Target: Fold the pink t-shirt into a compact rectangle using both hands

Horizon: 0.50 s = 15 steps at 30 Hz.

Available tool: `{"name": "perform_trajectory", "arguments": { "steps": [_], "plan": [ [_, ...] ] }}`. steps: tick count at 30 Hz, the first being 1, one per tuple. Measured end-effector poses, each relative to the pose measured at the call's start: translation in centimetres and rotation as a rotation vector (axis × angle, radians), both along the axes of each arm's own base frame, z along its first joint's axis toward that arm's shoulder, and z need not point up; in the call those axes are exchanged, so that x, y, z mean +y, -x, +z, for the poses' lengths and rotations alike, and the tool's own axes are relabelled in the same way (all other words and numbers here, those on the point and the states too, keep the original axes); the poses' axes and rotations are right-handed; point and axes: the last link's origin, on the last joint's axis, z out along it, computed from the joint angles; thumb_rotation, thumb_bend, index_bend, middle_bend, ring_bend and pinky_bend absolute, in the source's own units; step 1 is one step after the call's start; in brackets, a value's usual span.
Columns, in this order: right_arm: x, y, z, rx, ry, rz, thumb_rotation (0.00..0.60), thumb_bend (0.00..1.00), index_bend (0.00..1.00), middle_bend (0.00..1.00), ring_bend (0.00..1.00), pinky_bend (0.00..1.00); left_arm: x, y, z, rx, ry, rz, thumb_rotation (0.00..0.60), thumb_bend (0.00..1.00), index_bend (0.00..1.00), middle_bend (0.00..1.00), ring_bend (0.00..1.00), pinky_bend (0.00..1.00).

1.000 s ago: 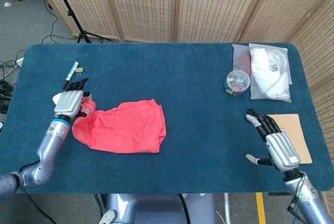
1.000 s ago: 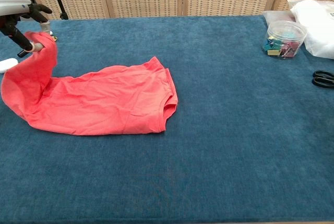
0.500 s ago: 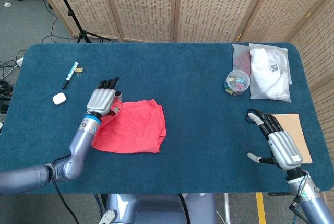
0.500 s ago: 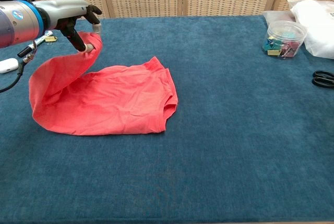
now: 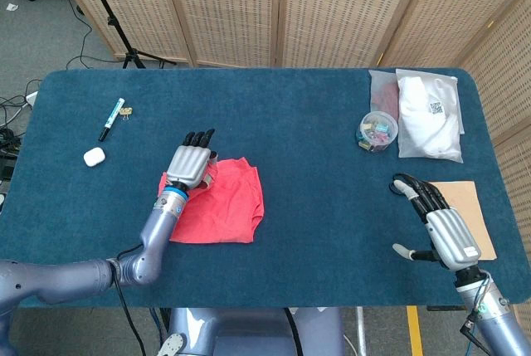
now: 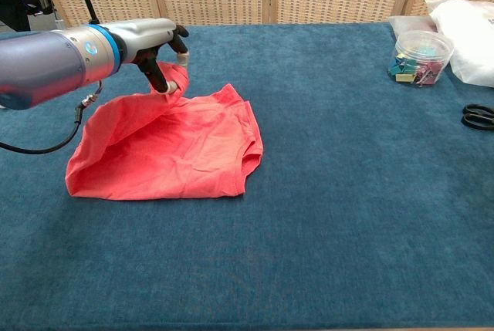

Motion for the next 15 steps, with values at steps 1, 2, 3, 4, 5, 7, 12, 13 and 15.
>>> {"name": "perform_trajectory", "arguments": {
  "steps": [1,2,3,4,5,7,12,13,15],
  "plan": [
    [0.0,0.0,0.0,-0.001,-0.002,-0.001,0.600,0.00,0.00,0.00,0.00,0.00,0.0,-0.2,-0.3,0.005,0.003,-0.004,0.600,0.43,0.83,0.00,0.00,0.00],
    [0.0,0.0,0.0,-0.001,-0.003,-0.001,0.600,0.00,0.00,0.00,0.00,0.00,0.0,-0.3,-0.8,0.013,0.006,-0.010,0.600,0.43,0.83,0.00,0.00,0.00],
    [0.0,0.0,0.0,-0.001,-0.003,-0.001,0.600,0.00,0.00,0.00,0.00,0.00,-0.1,-0.5,-1.1,0.018,0.009,-0.014,0.600,0.42,0.83,0.00,0.00,0.00],
    [0.0,0.0,0.0,-0.002,-0.004,-0.001,0.600,0.00,0.00,0.00,0.00,0.00,-0.1,-0.6,-1.4,0.022,0.013,-0.017,0.600,0.42,0.83,0.00,0.00,0.00],
    [0.0,0.0,0.0,-0.002,-0.004,-0.001,0.600,0.00,0.00,0.00,0.00,0.00,-0.2,-0.7,-1.8,0.026,0.018,-0.020,0.600,0.41,0.83,0.00,0.00,0.00],
    [-0.1,0.0,0.0,-0.003,-0.004,-0.001,0.600,0.00,0.00,0.00,0.00,0.00,-0.3,-0.9,-2.2,0.030,0.025,-0.023,0.600,0.40,0.79,0.00,0.00,0.00],
    [0.0,0.0,0.0,-0.005,-0.003,-0.001,0.600,0.00,0.00,0.00,0.00,0.00,-0.6,-1.1,-3.2,0.039,0.036,-0.046,0.600,0.35,0.19,0.00,0.00,0.00],
    [0.0,0.0,0.1,-0.005,-0.003,0.000,0.600,0.00,0.00,0.00,0.00,0.00,-0.7,-1.1,-3.2,0.035,0.037,-0.047,0.600,0.34,0.11,0.00,0.00,0.00],
    [0.0,0.0,0.1,-0.005,-0.002,0.002,0.600,0.00,0.00,0.00,0.00,0.00,-0.8,-1.2,-3.4,0.021,0.037,-0.049,0.600,0.29,0.00,0.00,0.00,0.00]
  ]
}}
